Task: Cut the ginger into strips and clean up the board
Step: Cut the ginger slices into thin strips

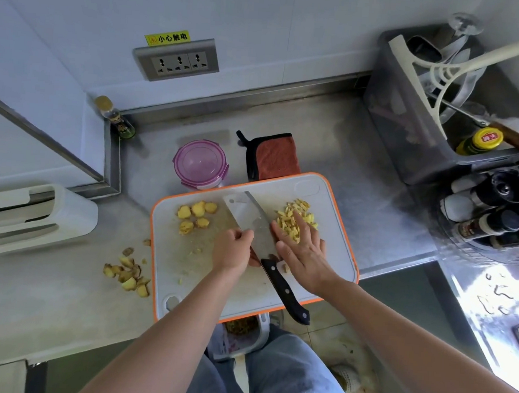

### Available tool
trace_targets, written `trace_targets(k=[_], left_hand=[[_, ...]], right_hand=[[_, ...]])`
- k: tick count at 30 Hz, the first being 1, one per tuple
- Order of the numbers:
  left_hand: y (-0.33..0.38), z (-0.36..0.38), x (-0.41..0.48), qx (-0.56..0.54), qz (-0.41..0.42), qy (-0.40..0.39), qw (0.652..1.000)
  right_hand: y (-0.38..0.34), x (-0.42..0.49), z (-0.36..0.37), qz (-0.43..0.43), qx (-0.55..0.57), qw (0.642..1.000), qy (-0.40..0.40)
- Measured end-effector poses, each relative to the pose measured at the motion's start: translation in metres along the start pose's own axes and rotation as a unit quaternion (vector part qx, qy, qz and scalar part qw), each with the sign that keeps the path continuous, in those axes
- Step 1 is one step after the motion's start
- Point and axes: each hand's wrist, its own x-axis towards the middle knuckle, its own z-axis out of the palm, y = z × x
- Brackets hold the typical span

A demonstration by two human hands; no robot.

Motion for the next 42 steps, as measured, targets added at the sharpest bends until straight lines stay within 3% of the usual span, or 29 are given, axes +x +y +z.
trace_targets(k=[2,6,10,14,18,22,25,29,34,42], left_hand=[[-0.002,-0.003,-0.001,-0.003,-0.005,0.008,1.0],[-0.003,-0.007,0.001,-0.01,-0.007,0.027,1.0],[0.0,-0.011,-0.001,-0.024,-0.01,0.051,0.998],[0.0,-0.014,-0.004,-0.031,-0.007,0.066,0.997],[0.001,-0.017,-0.008,-0.026,-0.007,0.064,0.998],[0.001,-0.021,-0.01,-0.029,-0.007,0.065,0.997],[0.001,-0.023,-0.011,-0.02,-0.002,0.058,0.998],[0.001,-0.023,-0.015,0.004,0.025,0.058,0.998],[0.002,-0.017,-0.017,-0.001,0.055,0.048,0.997],[0.006,-0.018,-0.016,0.059,0.071,0.081,0.992]], right_hand=[[0.0,0.003,-0.002,0.005,0.014,1.0,0.014],[-0.007,0.0,-0.003,-0.103,0.022,0.994,0.0],[0.004,-0.001,-0.002,-0.018,0.019,0.999,0.022],[0.003,-0.007,-0.005,-0.099,0.015,0.995,-0.007],[0.007,-0.006,-0.004,-0.041,0.002,0.999,0.012],[0.0,-0.009,-0.006,-0.115,-0.01,0.993,-0.012],[-0.001,-0.006,-0.005,-0.044,-0.003,0.999,0.01],[-0.019,-0.002,-0.008,0.018,0.106,0.994,-0.007],[-0.048,0.006,-0.015,0.134,0.287,0.946,-0.068],[-0.048,0.013,-0.013,0.158,0.363,0.917,-0.052]])
